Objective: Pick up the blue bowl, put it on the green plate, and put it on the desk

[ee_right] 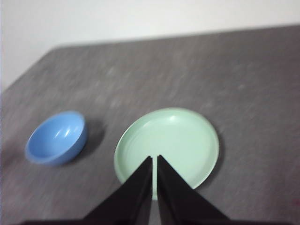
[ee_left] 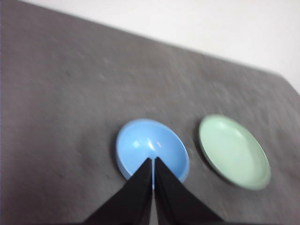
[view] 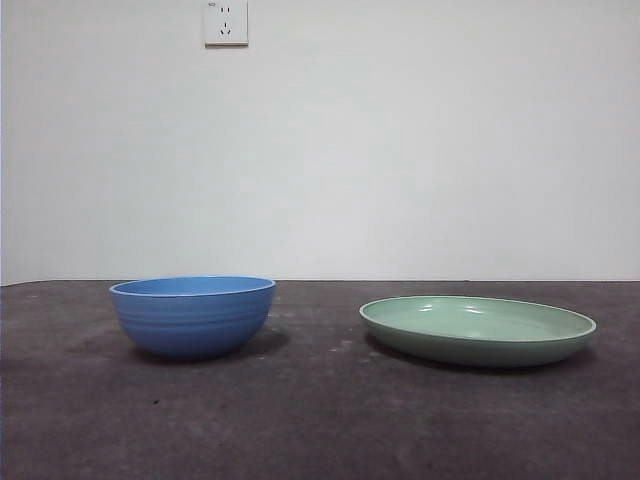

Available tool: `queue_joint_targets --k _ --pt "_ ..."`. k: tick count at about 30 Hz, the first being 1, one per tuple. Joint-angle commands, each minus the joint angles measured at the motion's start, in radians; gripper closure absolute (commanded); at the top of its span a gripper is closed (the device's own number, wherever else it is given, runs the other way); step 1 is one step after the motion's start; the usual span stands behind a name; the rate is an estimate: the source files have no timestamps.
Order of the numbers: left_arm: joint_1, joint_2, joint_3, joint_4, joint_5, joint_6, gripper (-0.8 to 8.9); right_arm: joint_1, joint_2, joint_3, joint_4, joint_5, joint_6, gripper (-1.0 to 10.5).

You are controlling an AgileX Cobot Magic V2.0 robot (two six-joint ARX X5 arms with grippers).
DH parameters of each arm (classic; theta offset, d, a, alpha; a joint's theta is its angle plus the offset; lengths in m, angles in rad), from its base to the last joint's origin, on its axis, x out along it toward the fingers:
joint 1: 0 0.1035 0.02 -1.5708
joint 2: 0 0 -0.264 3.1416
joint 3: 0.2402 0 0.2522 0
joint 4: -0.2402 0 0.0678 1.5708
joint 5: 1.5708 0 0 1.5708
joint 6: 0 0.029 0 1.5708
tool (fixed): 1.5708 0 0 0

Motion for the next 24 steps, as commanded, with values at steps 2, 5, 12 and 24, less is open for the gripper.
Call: queue_joint_targets --k 2,5,12,24 --pt "-0.024 0.084 0.074 -0.071 0.083 0.111 8.05 0.008 0.127 0.123 -0.121 -0.038 -0.137 9.4" --pt "-0.064 0.136 0.114 -0.128 0.122 0.158 8.05 0.035 0.201 0.183 -0.196 -0.046 -0.186 9.4" --pt "-0.173 0.205 0.158 -0.231 0.183 0.228 8.05 0.131 0.303 0.243 -0.343 -0.046 -0.255 9.4" --pt "-0.216 0.208 0.158 -0.245 0.186 0.227 7.33 0.205 0.307 0.243 -0.367 -0.042 -0.264 9.2"
